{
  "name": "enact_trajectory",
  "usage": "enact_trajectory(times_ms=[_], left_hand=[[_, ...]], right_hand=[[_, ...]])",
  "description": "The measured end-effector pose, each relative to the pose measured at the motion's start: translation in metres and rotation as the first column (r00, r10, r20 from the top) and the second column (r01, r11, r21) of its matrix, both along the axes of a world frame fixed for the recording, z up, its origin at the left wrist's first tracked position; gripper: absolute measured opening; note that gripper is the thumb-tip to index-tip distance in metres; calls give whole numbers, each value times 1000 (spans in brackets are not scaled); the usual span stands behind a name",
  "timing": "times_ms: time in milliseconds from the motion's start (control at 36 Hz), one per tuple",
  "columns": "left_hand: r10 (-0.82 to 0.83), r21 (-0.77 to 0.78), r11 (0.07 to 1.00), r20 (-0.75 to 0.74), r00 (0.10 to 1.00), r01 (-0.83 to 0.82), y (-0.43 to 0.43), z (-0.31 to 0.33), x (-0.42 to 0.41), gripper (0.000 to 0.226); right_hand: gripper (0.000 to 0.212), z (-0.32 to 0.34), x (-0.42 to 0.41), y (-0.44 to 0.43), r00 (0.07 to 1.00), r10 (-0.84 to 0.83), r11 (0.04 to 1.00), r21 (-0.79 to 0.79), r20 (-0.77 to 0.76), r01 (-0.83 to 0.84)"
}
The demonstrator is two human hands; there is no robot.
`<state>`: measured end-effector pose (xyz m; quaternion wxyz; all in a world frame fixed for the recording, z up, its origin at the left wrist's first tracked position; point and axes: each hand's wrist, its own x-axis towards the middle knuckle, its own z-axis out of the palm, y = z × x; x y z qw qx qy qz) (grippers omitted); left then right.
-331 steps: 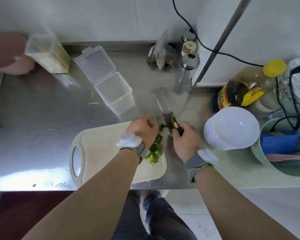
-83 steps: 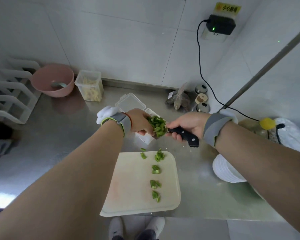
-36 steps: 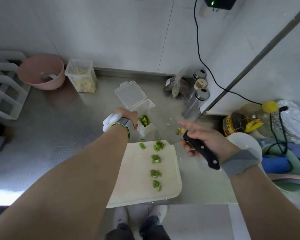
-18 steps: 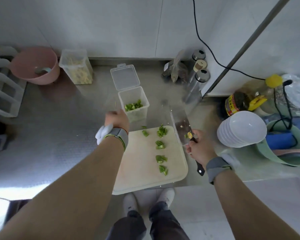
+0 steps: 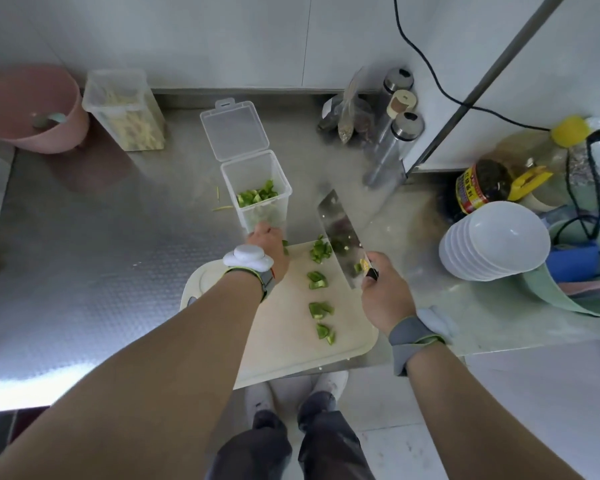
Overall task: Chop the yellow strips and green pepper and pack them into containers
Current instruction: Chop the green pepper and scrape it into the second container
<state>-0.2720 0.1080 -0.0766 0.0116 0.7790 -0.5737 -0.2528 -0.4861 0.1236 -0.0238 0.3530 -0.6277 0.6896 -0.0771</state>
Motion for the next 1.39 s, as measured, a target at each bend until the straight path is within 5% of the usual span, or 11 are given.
enact_trajectory(times_ms=[139,278,444,722,917,1167,1389], left_hand=[[-49,-21,999,56,997,50,-6,-6,5,28],[27,-87,996,-39,999,-31,-4,-6,3,1],[78,-156,982,-153,985,-102,5,1,-6,14],[153,-13,985,-360,920,-169,43,1,-37,21],[131,-93,984,-197,972,-152,13,4,-36,54],[-91,-125,989,-55,994,83,18,11,-48,46],[-105,-156,984,-127,986,85,20,13,-45,45]], right_hand=[[45,-2,1,1,1000,3,1000,-5,-1,-3],[47,-3,-1,2,1000,25,1000,5,6,-25],[46,-3,-8,14,996,87,996,7,10,-87],[43,-4,-18,15,994,90,994,49,66,-93],[41,-12,-28,7,985,-92,996,36,147,87],[41,-19,-22,10,957,-173,984,83,233,158],[38,-18,-20,3,967,-123,991,83,224,107]])
